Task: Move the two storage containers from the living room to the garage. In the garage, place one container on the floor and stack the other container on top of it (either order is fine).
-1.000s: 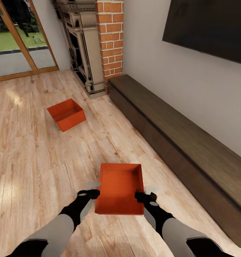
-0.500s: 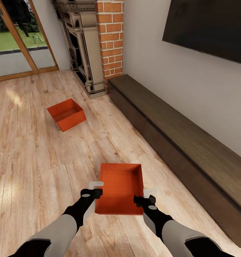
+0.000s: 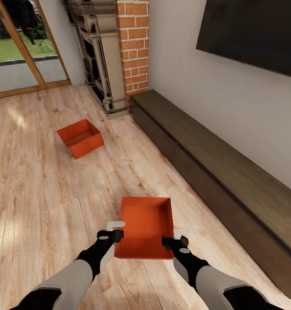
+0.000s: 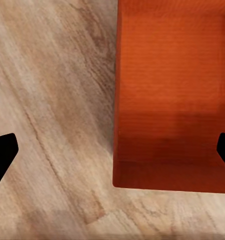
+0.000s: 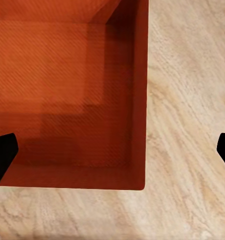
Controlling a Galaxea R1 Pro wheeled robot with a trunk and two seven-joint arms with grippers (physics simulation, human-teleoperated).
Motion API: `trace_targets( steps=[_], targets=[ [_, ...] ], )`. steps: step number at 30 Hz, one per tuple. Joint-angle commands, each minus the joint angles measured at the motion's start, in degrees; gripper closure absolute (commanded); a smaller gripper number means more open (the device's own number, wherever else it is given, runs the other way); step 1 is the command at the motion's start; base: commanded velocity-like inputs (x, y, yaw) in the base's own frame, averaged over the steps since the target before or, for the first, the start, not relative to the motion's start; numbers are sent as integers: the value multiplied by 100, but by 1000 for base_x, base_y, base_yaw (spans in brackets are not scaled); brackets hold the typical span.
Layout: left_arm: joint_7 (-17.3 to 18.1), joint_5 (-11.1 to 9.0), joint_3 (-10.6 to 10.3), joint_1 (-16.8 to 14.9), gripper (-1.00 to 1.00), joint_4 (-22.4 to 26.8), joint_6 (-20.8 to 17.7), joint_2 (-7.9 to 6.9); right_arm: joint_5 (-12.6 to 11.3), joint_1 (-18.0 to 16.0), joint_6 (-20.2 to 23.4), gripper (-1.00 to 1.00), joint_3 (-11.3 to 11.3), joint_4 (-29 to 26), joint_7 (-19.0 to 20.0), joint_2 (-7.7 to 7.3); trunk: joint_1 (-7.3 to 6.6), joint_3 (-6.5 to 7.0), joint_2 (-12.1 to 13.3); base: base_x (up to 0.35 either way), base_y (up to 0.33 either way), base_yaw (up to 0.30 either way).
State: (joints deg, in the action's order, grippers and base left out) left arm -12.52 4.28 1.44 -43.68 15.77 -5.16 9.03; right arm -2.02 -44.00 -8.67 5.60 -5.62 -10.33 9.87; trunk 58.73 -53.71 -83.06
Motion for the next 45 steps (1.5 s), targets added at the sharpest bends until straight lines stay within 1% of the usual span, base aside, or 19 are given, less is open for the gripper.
trace_targets(
  steps=[1, 6, 9, 12, 14, 16, 27, 37, 45],
  targets=[
    [-13, 42, 14, 0, -100, 8, -38, 5, -21, -4, -15, -100, 47, 7, -30, 0, 0, -3, -2, 0, 0, 0],
    [-13, 32, 12, 0, -100, 2, -32, 20, -22, -4, -28, -100, 42, 3, -32, -18, 0, -3, -2, 0, 0, 0],
    [-13, 31, 11, 0, -100, -43, 3, 23, -83, -4, -45, -100, 39, 1, -32, -34, 0, -3, -2, 0, 0, 0],
    [-13, 28, 13, 0, -100, -114, 176, 18, -160, -4, -62, -100, 42, -5, -36, -43, 0, -3, -2, 0, 0, 0],
    [-13, 20, 14, 0, -100, -170, 389, 14, -205, -4, -69, -100, 45, -7, -37, -51, 0, -3, -2, 0, 0, 0],
    [-13, 20, 14, 0, -100, -200, 501, 12, -222, -4, -72, -100, 46, -8, -35, -52, 0, -3, -2, 0, 0, 0],
    [-13, -6, 23, 0, -100, -214, 551, -6, -229, -4, -82, -100, 55, -3, -30, -56, 0, -3, -2, 5, 0, 0],
    [-13, -3, 23, 0, -100, -215, 560, -5, -221, -4, -82, -100, 56, -5, -30, -56, 0, -3, -2, 259, 0, 0],
    [-15, -5, 23, 0, -100, -215, 576, -6, -217, -4, -82, -100, 56, -6, -30, -56, 0, -3, -2, 57, 0, 0]
  ],
)
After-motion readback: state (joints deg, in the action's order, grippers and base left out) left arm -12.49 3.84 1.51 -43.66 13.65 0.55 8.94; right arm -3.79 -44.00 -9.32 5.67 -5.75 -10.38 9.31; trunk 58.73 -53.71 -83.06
